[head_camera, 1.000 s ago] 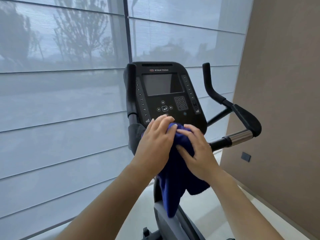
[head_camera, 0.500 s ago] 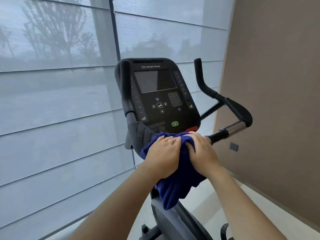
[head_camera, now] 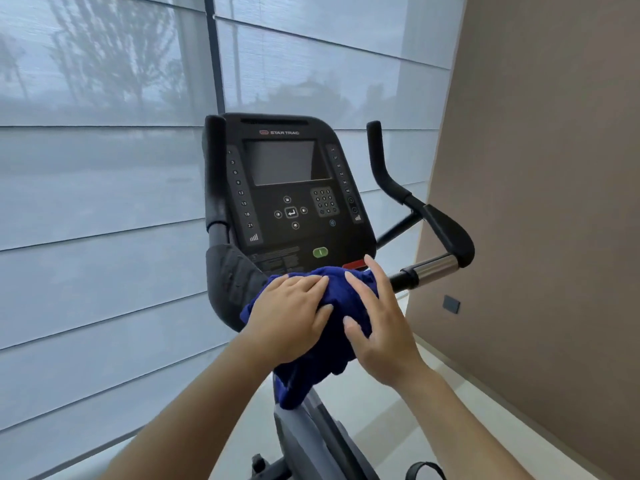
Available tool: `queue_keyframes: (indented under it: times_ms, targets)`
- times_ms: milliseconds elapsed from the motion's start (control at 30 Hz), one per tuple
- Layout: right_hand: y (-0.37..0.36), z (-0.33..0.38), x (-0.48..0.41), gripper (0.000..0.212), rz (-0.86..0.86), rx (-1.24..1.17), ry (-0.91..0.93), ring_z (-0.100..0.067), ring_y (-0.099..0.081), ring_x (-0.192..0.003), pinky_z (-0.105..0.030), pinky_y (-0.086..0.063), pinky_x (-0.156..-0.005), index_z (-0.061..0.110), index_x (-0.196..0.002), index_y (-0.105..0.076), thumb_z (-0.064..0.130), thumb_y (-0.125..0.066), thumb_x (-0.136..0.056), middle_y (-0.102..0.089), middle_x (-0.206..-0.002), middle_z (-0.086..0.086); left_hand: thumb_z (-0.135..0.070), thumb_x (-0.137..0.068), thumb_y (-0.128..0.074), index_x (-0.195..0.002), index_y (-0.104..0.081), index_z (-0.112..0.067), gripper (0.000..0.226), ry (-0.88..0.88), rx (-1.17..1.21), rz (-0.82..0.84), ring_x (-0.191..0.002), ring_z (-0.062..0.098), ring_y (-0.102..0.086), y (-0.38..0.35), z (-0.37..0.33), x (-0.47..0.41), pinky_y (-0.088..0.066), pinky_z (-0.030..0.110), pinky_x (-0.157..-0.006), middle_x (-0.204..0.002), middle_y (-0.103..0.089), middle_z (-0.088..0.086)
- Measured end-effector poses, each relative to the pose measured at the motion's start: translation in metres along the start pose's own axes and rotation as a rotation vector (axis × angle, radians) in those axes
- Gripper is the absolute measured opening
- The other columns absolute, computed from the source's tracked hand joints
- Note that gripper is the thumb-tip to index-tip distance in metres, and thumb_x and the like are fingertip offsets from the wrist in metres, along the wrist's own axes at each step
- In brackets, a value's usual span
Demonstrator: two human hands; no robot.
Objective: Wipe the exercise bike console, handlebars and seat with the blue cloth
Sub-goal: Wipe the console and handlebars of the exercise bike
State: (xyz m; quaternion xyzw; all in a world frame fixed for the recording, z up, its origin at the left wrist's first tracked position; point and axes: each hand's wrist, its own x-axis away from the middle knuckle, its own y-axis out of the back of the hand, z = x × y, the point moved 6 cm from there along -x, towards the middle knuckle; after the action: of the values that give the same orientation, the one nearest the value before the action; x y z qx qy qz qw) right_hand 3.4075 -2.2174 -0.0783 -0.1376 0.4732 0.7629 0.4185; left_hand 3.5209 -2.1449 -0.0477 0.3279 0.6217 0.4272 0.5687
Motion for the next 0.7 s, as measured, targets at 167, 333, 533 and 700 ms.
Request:
queue_keyframes:
  times_ms: [167, 333, 533, 700]
  targets:
    - [-0.018, 0.003, -0.033, 0.049, -0.080, 0.193, 0.056, -0.015, -0.047, -0.119, -0.042, -0.029, -0.108, 0.019, -0.121, -0.058, 0.038, -0.022, -0.094, -0.058, -0.124, 0.003, -0.045, -0.092, -0.012, -0.134, -0.042, -0.029, 0.054, 0.136, -0.034, -0.014, -0.130, 0.006, -0.037, 0.000, 0.016, -0.005, -0.010, 0.037, -0.114, -0.137, -0.048, -0.013]
    - [-0.014, -0.012, -0.067, 0.039, 0.030, 0.236, 0.017, -0.020, -0.059, -0.075, -0.031, -0.041, -0.065, 0.021, -0.075, -0.060, 0.041, -0.029, -0.089, -0.064, -0.077, 0.004, -0.041, -0.094, -0.018, -0.114, -0.056, -0.026, 0.046, 0.138, -0.129, 0.012, -0.113, 0.012, -0.051, 0.000, 0.002, -0.009, -0.007, 0.043, -0.113, -0.112, -0.063, -0.010]
    - [-0.021, -0.003, -0.026, 0.023, -0.271, 0.145, 0.112, -0.018, -0.056, -0.087, -0.037, -0.045, -0.091, 0.017, -0.089, -0.059, 0.025, -0.038, -0.093, -0.064, -0.091, 0.001, -0.032, -0.089, -0.038, -0.095, -0.062, -0.021, 0.027, 0.111, -0.168, -0.102, -0.082, 0.019, -0.060, -0.001, -0.017, 0.007, -0.036, 0.039, -0.099, -0.087, -0.068, -0.006]
    - [-0.016, 0.001, -0.037, 0.030, -0.196, 0.154, 0.128, -0.020, -0.056, -0.082, -0.039, -0.045, -0.087, 0.015, -0.084, -0.062, 0.025, -0.035, -0.091, -0.065, -0.085, 0.000, -0.029, -0.094, -0.027, -0.102, -0.057, -0.022, 0.031, 0.079, -0.156, -0.013, -0.086, 0.018, -0.057, 0.000, -0.013, -0.003, -0.035, 0.032, -0.090, -0.097, -0.066, -0.005]
